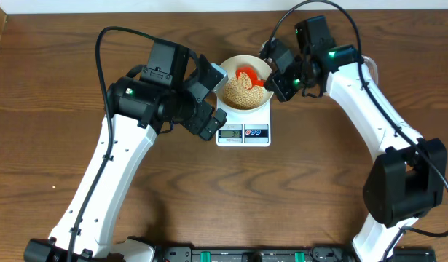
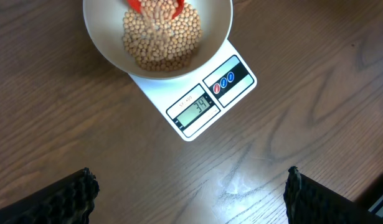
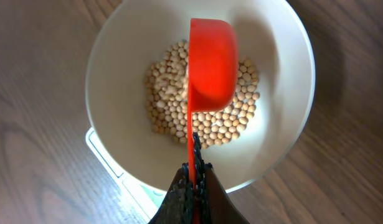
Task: Scoop item into bowl and weigh 50g on scale
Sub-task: 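Tip the red scoop to pour soybeans into the bowl, then move the empty red scoop right to the soybean tub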
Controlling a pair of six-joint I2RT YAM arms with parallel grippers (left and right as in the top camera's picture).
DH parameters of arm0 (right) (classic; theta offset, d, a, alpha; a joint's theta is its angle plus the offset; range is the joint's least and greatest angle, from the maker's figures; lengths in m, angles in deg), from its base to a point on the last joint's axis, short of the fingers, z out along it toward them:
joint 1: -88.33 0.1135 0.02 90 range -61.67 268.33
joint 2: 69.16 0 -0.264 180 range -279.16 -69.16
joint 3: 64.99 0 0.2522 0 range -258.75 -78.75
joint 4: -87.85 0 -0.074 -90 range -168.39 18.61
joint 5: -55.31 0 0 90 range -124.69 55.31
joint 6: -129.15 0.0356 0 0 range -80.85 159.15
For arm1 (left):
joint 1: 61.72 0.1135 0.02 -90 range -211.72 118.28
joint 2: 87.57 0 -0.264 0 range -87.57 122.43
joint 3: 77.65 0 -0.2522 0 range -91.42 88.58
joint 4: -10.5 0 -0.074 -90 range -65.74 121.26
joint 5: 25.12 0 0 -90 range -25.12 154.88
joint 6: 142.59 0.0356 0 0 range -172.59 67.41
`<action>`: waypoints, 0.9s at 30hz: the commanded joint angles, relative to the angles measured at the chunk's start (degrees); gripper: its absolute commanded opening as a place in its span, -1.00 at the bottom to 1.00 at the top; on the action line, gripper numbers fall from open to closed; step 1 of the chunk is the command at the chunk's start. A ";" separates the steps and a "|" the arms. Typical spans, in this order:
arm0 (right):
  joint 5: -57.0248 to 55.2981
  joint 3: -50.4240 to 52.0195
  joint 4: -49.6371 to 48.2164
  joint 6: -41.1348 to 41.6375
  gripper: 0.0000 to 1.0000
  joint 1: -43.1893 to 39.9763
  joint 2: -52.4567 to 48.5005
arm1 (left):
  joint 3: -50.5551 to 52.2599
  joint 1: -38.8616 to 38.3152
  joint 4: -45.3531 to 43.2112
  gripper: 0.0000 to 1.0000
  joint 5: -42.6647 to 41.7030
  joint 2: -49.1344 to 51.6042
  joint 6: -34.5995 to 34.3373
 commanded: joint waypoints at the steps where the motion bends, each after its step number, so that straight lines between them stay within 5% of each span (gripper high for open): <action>1: -4.55 -1.70 -0.48 -2.05 -0.98 1.42 2.78 | -0.98 -0.07 0.20 0.96 -0.52 0.39 -0.09; 27: -10.49 -1.73 -2.38 -5.60 -0.98 3.67 7.96 | -0.98 -0.07 0.17 0.96 -0.52 0.39 -0.09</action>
